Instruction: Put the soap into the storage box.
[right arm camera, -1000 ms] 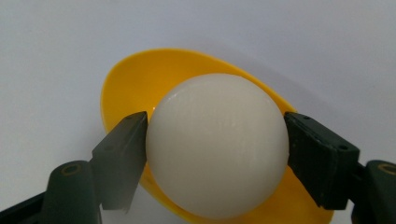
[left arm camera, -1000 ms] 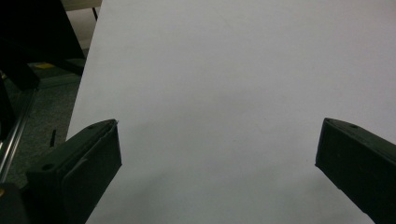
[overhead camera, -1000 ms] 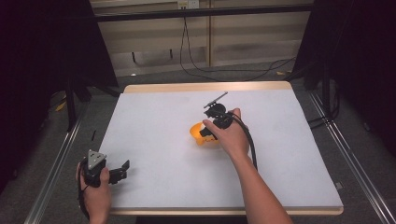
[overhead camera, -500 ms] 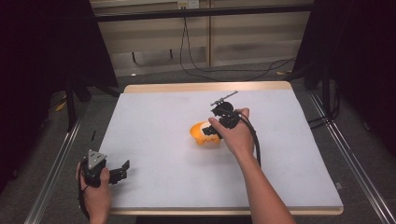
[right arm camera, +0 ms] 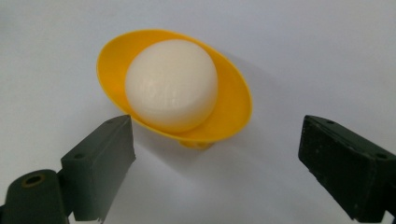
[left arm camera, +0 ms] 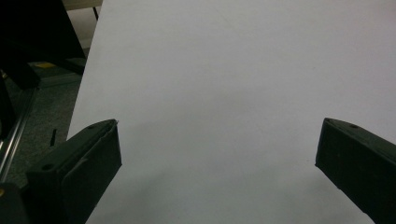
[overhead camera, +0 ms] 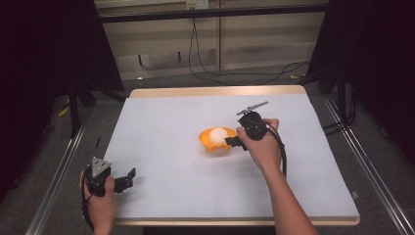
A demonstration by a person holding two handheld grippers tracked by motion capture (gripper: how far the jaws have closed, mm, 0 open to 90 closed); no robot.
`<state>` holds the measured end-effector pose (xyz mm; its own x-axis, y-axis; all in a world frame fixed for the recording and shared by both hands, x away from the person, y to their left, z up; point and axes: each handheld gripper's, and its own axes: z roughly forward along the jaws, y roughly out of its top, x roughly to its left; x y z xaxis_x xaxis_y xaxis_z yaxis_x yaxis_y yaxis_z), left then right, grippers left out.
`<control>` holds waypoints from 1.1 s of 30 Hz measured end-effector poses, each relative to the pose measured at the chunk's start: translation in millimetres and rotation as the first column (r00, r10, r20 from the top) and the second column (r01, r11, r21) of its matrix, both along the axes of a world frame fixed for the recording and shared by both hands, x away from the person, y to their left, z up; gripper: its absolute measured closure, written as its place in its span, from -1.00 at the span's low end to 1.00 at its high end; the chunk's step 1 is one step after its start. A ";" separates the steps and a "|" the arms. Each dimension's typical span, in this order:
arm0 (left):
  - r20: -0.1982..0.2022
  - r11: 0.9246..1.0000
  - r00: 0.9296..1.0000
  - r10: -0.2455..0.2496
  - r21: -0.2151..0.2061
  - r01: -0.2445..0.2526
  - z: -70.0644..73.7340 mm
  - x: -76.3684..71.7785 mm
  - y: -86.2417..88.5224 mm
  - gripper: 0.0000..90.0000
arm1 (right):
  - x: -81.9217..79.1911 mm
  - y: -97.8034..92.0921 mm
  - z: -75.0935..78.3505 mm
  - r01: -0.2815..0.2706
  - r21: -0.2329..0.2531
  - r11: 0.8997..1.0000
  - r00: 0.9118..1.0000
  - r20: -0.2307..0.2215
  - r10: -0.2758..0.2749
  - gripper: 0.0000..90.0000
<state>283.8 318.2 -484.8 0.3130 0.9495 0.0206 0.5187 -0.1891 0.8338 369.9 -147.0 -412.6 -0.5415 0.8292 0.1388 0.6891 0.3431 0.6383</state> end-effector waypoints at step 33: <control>-0.001 1.000 1.000 0.005 0.005 -0.005 -0.1 0.1 -0.5 -1.00 | -59.6 -92.6 -33.6 0.126 0.066 0.990 0.990 0.057 -0.129 -0.95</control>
